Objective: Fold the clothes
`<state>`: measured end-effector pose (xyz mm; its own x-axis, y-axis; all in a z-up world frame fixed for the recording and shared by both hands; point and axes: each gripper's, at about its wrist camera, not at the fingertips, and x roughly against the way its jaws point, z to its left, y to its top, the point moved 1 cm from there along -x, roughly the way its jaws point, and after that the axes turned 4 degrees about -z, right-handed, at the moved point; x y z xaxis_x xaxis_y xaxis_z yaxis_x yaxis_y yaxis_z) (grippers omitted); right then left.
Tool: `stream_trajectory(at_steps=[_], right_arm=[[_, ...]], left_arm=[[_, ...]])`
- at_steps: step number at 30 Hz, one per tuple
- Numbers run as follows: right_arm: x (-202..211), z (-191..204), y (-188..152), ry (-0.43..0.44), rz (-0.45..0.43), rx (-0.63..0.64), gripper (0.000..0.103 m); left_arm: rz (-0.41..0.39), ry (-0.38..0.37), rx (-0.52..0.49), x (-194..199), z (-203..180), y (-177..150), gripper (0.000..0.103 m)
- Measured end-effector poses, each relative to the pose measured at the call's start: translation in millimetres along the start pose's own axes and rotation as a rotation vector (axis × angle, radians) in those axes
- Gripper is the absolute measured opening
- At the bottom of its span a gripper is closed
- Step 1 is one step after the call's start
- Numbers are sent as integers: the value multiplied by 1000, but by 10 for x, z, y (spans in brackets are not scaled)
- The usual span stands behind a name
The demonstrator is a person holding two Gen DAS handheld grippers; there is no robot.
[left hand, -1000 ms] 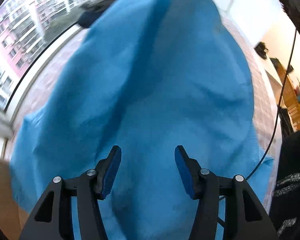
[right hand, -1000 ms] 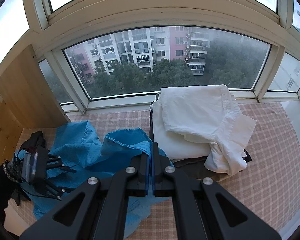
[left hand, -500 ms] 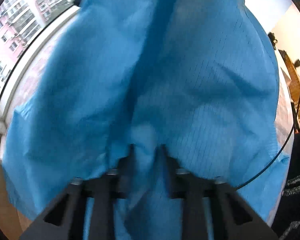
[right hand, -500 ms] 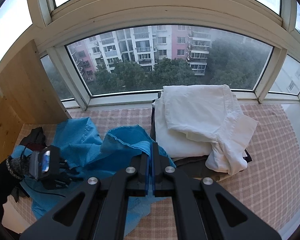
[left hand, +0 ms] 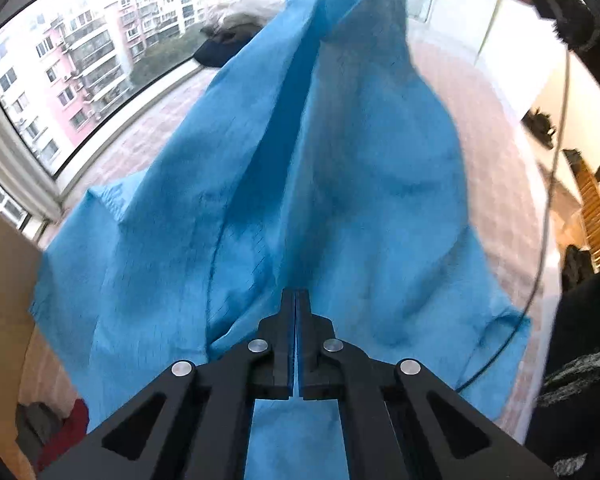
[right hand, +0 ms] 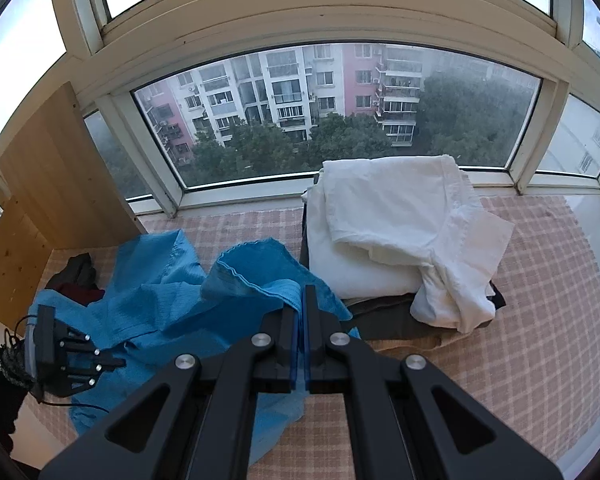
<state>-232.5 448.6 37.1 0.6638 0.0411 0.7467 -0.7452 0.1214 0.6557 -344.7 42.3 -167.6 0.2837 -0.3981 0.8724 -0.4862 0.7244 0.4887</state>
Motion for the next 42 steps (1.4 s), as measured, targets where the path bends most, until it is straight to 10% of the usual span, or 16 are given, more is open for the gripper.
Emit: stream_trajectory(at_steps=[5,9,14,17,20,23,30,42], right_arm=[[-4,27,-9,5,4,3,1],[47,-9,24,0,-9,-12,1],[195,-100,95,-3,-34,-33,1],[242,-122,80,-8,-35,-29,1],[250,-146,40,0,-30,-34,1],[279,-160,-3,3,-31,-37,1],[626,-143,99,36,-107,-49,1],[2054,-143,144,27,-352,-53,1]], left_arm=[[10,47,36,-274,12,243,3],[-89,72,-67,-243,-66,644,47],[-89,174,-201,-614,-454,925,48],[-84,167,-214,-742,-374,1025,46],[-70,108,-192,-861,-324,1059,0],[-69,94,-177,-874,-222,1044,0],[-173,104,-120,-53,88,1057,0],[-302,25,-174,1802,-1212,839,0]])
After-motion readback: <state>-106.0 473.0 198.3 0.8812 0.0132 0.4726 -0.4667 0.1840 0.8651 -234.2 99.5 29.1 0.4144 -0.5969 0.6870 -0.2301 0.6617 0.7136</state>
